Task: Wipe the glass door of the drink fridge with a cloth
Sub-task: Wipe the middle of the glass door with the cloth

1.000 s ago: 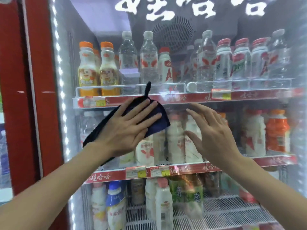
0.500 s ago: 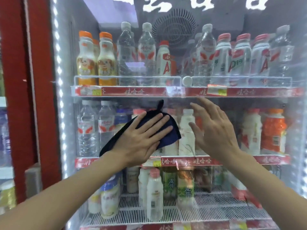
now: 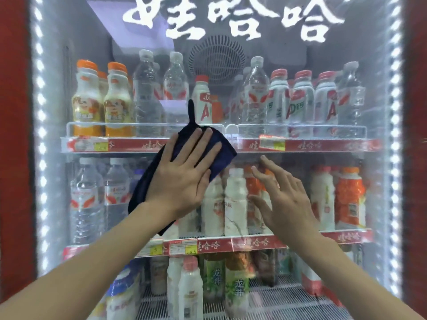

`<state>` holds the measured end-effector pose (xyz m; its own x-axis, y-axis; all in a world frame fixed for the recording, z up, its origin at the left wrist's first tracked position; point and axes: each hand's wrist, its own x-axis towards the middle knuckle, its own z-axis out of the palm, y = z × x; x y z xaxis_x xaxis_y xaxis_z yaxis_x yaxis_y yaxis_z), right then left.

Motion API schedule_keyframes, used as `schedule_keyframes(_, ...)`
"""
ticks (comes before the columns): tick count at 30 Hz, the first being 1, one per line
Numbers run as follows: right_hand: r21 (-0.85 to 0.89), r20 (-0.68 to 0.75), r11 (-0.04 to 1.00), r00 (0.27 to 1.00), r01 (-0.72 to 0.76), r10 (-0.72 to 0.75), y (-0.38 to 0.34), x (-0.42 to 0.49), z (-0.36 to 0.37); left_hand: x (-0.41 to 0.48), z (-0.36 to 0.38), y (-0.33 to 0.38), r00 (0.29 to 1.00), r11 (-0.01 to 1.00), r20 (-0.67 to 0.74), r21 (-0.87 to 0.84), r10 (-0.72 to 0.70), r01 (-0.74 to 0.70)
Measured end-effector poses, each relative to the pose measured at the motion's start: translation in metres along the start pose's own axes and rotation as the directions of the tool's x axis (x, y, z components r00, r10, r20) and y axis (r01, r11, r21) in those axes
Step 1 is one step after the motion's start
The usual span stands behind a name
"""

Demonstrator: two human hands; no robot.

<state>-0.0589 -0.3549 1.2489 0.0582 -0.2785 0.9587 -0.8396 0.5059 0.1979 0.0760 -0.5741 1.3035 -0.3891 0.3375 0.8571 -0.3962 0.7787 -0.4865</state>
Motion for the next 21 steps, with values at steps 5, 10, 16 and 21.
schedule_keyframes(5, -0.010, -0.006, 0.999, 0.999, 0.039, -0.039, 0.022, -0.002, -0.017, -0.026, 0.006, 0.024, 0.946, 0.948, 0.075, -0.039, 0.316, -0.314)
schedule_keyframes(10, -0.175, -0.013, 0.984, 1.000, -0.003, 0.001, 0.057, -0.012, -0.028, 0.057, -0.006, -0.017, 0.988, 0.987, 0.022, 0.045, 0.153, -0.154)
schedule_keyframes(16, -0.108, -0.062, 0.994, 0.998, -0.030, 0.024, 0.064, -0.020, -0.009, 0.061, 0.004, 0.021, 0.999, 0.998, -0.021, 0.040, -0.043, 0.044)
schedule_keyframes(21, -0.063, -0.086, 0.998, 0.996, -0.028, 0.022, 0.066, -0.023, -0.003, 0.014, 0.014, 0.077, 0.998, 0.998, 0.017, 0.010, 0.058, -0.058)
